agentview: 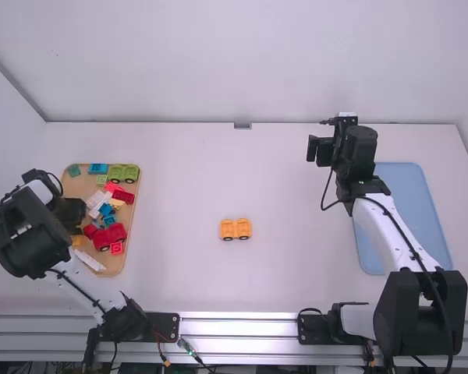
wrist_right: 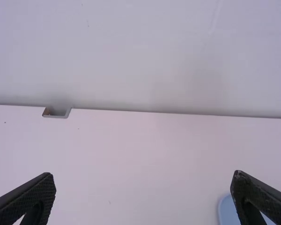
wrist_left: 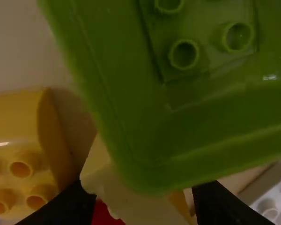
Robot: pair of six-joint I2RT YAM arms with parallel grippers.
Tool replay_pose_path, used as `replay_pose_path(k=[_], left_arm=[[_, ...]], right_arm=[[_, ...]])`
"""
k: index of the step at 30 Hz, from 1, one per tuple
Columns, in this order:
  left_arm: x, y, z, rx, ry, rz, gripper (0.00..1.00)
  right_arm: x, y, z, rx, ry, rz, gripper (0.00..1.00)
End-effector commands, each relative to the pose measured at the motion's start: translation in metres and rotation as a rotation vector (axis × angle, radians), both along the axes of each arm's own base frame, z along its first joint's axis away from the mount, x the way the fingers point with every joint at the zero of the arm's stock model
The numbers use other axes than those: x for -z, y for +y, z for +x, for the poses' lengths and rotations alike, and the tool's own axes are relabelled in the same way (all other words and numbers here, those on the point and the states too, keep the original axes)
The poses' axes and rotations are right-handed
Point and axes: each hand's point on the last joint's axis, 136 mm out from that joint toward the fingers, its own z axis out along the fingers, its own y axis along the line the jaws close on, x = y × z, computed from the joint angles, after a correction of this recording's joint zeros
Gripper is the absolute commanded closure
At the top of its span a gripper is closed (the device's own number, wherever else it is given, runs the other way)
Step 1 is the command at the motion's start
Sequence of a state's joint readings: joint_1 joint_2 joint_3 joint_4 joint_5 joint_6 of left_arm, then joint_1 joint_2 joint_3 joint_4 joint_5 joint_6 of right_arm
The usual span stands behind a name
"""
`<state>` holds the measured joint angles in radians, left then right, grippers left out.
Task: Assemble lego blocks to make yellow taxi
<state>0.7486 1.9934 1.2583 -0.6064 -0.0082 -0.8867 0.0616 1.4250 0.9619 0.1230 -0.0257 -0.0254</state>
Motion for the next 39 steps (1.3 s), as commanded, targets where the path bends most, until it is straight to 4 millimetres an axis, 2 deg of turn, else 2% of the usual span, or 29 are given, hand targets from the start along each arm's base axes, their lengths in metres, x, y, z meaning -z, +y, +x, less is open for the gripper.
replay_pose_path(k=[1,6,13,17,20,33,39], left_arm=[[0.0041,0.0019,-0.0044,-0.041,0.024,0.015,0.45],[0.0040,0.0019,-0.0032,-0.086,0.015,0.012,0.53],[0.0042,0.0001,-0.0031,-0.084,0.013,0.002,0.52],[0.0043,-0.0009,-0.0032,-0.090,0.011,-0.004,0.59],[0.0043,-0.0015,-0.0025,-0.089,0.008,-0.008,0.68],[0.0043,0.0009,-0.0069,-0.082,0.031,0.010,0.79],[0.0040,0.0018,-0.0024,-0.051,0.013,0.011,0.80]], right_arm=[[-0.0159,0.0032,0.0066,-0.006,-0.033,0.006,0.01],[-0.0151,0.0032,0.0063,-0.006,-0.029,0.006,0.01],[-0.0142,0.0031,0.0059,-0.006,-0.025,0.005,0.01],[-0.0142,0.0031,0.0059,-0.006,-0.025,0.006,0.01],[-0.0141,0.0030,0.0059,-0.006,-0.025,0.005,0.01],[-0.0132,0.0031,0.0055,-0.006,-0.021,0.006,0.01],[-0.0125,0.0030,0.0052,-0.006,-0.018,0.005,0.01]])
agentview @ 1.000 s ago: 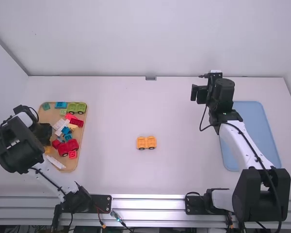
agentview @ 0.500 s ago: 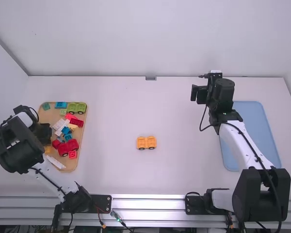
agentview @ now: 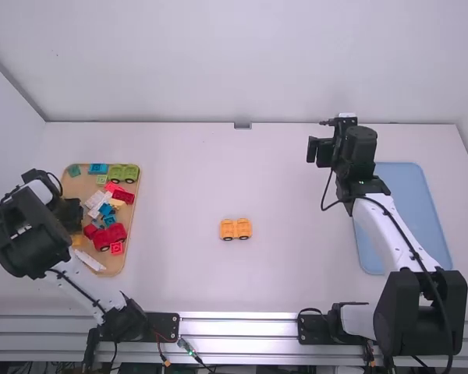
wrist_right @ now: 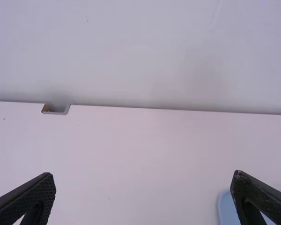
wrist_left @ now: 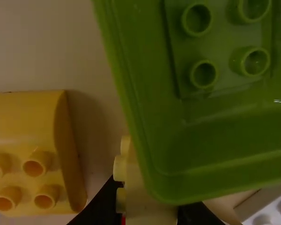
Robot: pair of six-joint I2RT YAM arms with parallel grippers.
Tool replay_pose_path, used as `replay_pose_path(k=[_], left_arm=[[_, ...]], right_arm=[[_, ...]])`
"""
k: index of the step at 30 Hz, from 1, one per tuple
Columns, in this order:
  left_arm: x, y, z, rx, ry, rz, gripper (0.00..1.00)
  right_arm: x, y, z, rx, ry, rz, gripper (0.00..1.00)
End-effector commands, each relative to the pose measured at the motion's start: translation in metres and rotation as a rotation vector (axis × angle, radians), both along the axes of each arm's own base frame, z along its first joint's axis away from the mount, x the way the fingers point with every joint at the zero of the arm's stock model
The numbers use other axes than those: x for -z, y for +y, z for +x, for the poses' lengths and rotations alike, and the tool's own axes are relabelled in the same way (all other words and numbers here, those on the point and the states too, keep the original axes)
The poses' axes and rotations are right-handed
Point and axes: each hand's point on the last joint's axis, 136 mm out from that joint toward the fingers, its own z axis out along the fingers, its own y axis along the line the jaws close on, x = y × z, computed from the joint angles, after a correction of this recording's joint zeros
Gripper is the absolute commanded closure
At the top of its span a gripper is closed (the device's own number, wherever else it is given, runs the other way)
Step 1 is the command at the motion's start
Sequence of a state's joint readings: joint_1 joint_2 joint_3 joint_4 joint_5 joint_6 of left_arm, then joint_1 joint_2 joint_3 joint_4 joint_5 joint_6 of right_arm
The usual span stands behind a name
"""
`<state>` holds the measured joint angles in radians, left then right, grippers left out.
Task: Assemble lego blocks to make yellow taxi
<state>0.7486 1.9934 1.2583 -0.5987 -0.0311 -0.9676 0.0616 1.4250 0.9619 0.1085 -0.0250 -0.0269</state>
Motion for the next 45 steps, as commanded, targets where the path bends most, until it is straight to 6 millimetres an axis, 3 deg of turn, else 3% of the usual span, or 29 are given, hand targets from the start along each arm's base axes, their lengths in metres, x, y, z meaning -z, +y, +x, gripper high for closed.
replay_pose_path(k=[1,6,11,12,13,16,20,21,23,25,26,28,29,33,35,36,37,40,42,45], left_arm=[[0.004,-0.003,0.002,0.055,-0.002,-0.009,0.80],[-0.008,-0.004,0.018,0.154,-0.058,-0.027,0.85],[-0.055,0.006,0.029,0.238,-0.085,0.033,0.87],[-0.057,0.006,0.030,0.244,-0.089,0.036,0.87],[-0.072,0.005,0.035,0.260,-0.115,0.066,0.92],[-0.111,0.000,0.041,0.294,-0.170,0.149,0.92],[-0.169,-0.023,0.044,0.411,-0.251,0.284,0.91],[-0.189,-0.037,0.043,0.444,-0.271,0.346,0.91],[-0.208,-0.056,0.049,0.551,-0.305,0.423,0.90],[-0.229,-0.093,0.063,0.776,-0.360,0.541,0.90],[-0.240,-0.125,0.072,0.951,-0.398,0.616,0.90],[-0.246,-0.158,0.080,1.106,-0.439,0.676,0.91],[-0.250,-0.201,0.089,1.295,-0.503,0.736,0.98],[-0.248,-0.277,0.094,1.597,-0.598,0.836,0.96],[-0.240,-0.326,0.092,1.780,-0.639,0.881,0.89],[-0.239,-0.328,0.092,1.790,-0.640,0.882,0.89],[-0.235,-0.349,0.090,1.872,-0.653,0.887,0.89],[-0.220,-0.388,0.090,2.028,-0.656,0.887,0.92],[-0.211,-0.400,0.092,2.080,-0.643,0.874,0.98],[-0.194,-0.410,0.100,2.119,-0.610,0.831,0.98]], right_arm=[[-0.016,0.003,0.007,-0.006,-0.034,0.008,0.01],[-0.020,0.004,0.009,0.009,-0.048,0.051,0.01],[-0.029,0.025,0.008,-0.081,-0.066,0.153,0.01],[-0.029,0.026,0.008,-0.087,-0.066,0.156,0.01],[-0.032,0.032,0.008,-0.121,-0.074,0.171,0.01],[-0.036,0.040,0.006,-0.167,-0.084,0.190,0.01],[-0.038,0.041,0.007,-0.158,-0.088,0.217,0.01],[-0.039,0.043,0.007,-0.173,-0.089,0.222,0.01],[-0.040,0.047,0.005,-0.197,-0.089,0.229,0.01],[-0.042,0.054,0.003,-0.238,-0.091,0.247,0.01],[-0.044,0.061,0.001,-0.278,-0.093,0.262,0.01],[-0.045,0.067,-0.002,-0.317,-0.093,0.277,0.01],[-0.046,0.077,-0.004,-0.378,-0.090,0.301,0.01],[-0.038,0.099,-0.004,-0.514,-0.027,0.365,0.01],[-0.026,0.116,-0.003,-0.616,0.067,0.434,0.01],[-0.024,0.119,-0.003,-0.631,0.082,0.445,0.01],[-0.019,0.129,-0.006,-0.700,0.141,0.495,0.01],[-0.009,0.153,-0.018,-0.866,0.263,0.588,0.01],[-0.005,0.162,-0.022,-0.921,0.309,0.619,0.01],[0.002,0.169,-0.023,-0.958,0.368,0.650,0.01]])
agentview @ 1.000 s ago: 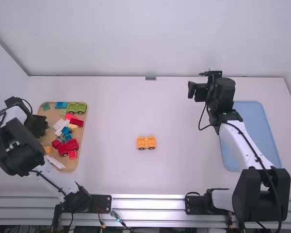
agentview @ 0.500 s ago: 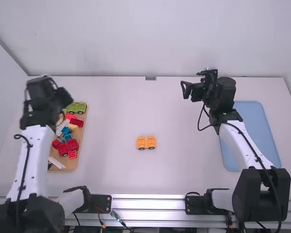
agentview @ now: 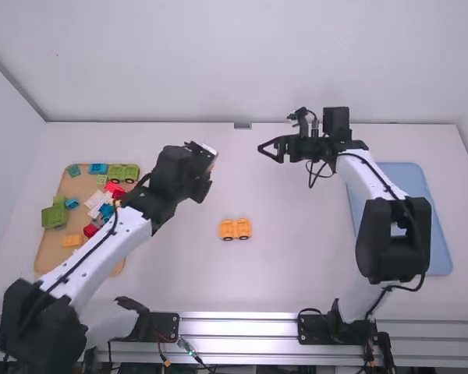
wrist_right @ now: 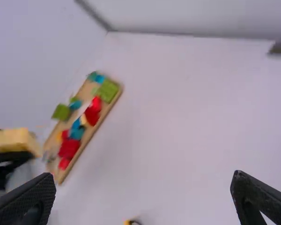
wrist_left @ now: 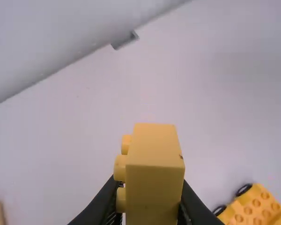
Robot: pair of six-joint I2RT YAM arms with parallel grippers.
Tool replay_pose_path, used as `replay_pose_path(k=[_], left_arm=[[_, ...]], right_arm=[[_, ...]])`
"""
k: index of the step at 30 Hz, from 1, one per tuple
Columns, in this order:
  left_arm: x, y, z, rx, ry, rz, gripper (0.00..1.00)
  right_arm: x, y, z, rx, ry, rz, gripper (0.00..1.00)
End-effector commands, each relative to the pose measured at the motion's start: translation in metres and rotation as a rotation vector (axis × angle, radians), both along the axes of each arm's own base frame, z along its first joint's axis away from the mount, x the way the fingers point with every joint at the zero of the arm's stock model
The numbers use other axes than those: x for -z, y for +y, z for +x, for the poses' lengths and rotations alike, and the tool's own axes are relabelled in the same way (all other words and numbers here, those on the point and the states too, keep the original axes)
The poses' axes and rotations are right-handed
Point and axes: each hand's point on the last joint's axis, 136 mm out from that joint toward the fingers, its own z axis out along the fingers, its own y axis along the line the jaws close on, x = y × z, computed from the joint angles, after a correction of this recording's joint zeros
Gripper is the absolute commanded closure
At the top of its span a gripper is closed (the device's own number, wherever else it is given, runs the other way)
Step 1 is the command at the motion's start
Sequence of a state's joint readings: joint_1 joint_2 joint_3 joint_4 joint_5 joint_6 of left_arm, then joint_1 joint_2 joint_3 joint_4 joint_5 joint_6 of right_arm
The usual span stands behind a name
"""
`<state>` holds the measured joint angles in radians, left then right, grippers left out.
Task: Assemble lego blocks to make yellow taxi
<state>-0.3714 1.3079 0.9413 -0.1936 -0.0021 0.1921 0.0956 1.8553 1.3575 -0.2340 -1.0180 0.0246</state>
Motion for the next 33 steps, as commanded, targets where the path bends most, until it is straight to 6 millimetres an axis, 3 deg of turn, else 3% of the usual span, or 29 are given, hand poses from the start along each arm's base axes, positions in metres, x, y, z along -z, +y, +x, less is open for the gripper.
replay_pose_path(k=[1,5,11,17,23,28,33], left_arm=[[0.011,-0.009,0.014,0.052,0.015,0.069,0.98],[0.032,-0.023,0.031,0.101,0.078,0.081,0.98],[0.034,-0.036,0.051,0.125,0.083,0.069,0.98],[0.021,-0.055,0.052,0.228,0.031,0.020,0.98],[0.018,-0.075,0.036,0.386,0.026,-0.002,0.99],[0.015,-0.078,0.038,0.404,-0.001,0.004,0.98],[0.016,-0.082,0.036,0.435,-0.022,0.025,0.98]], right_arm=[[-0.021,0.017,-0.005,-0.129,-0.036,0.087,0.01],[-0.010,0.034,-0.008,-0.172,0.003,0.065,0.01],[0.013,0.047,-0.008,-0.155,0.025,-0.038,0.02],[0.014,0.052,-0.010,-0.165,0.024,-0.038,0.21],[0.014,0.052,-0.010,-0.155,0.050,-0.033,0.21],[0.019,0.051,-0.011,-0.131,0.099,-0.036,0.28],[0.022,0.052,-0.017,-0.147,0.120,-0.015,0.28]])
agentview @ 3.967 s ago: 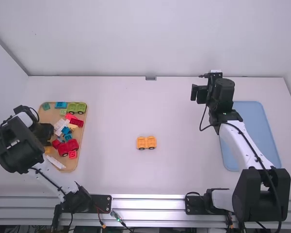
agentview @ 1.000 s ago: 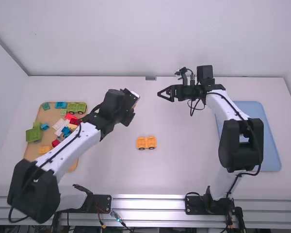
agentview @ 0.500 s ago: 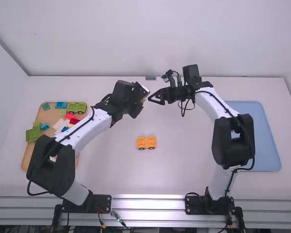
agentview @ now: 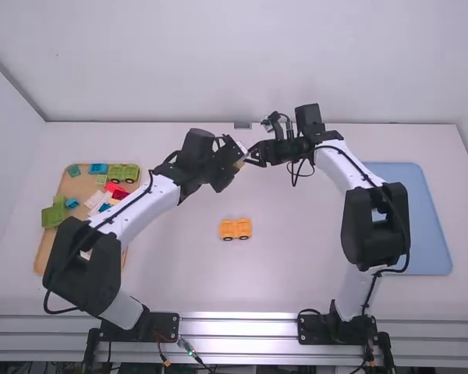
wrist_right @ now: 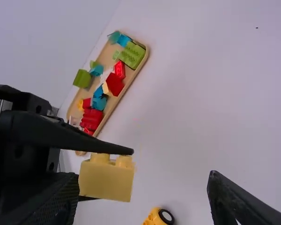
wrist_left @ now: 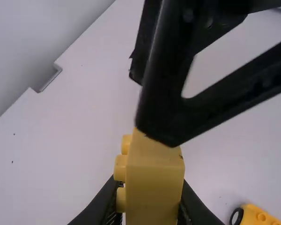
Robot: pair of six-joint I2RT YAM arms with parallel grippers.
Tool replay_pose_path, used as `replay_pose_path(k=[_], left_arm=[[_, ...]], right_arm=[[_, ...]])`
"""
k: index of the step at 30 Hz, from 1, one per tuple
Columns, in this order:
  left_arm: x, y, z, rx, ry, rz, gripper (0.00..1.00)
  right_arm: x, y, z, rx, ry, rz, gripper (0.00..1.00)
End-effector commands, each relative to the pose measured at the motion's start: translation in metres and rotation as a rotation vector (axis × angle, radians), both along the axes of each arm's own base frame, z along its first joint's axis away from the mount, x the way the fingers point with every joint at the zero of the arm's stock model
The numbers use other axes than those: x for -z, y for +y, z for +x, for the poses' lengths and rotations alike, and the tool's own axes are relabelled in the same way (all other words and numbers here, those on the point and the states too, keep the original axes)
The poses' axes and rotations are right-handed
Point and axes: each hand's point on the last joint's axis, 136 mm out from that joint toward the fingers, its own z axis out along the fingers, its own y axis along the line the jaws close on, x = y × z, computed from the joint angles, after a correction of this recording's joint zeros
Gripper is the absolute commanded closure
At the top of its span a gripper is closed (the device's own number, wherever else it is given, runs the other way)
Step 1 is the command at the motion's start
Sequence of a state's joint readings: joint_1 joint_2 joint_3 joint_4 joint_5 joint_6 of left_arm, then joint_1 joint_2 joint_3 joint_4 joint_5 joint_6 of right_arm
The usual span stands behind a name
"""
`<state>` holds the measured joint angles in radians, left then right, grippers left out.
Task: Assemble lego blocks to make yellow taxi
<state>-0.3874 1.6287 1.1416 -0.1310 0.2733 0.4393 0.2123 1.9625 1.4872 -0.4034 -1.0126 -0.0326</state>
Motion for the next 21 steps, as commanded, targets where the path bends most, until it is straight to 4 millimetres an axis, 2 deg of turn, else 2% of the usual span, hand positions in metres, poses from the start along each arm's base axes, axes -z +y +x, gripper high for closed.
replay_pose_path(k=[1,11,16,21], left_arm=[[-0.012,-0.009,-0.003,0.054,-0.043,-0.002,0.98],[-0.004,-0.006,0.002,0.032,-0.090,0.001,0.99],[-0.003,-0.006,0.003,0.028,-0.098,-0.004,0.99],[-0.004,-0.007,0.006,0.022,-0.122,-0.017,0.98]], right_arm=[[0.003,0.002,-0.003,-0.015,0.032,0.028,0.28],[0.003,0.016,-0.018,-0.060,0.064,0.034,0.32],[0.004,0.020,-0.018,-0.063,0.057,0.024,0.32],[0.006,0.019,-0.018,-0.044,0.085,0.014,0.40]])
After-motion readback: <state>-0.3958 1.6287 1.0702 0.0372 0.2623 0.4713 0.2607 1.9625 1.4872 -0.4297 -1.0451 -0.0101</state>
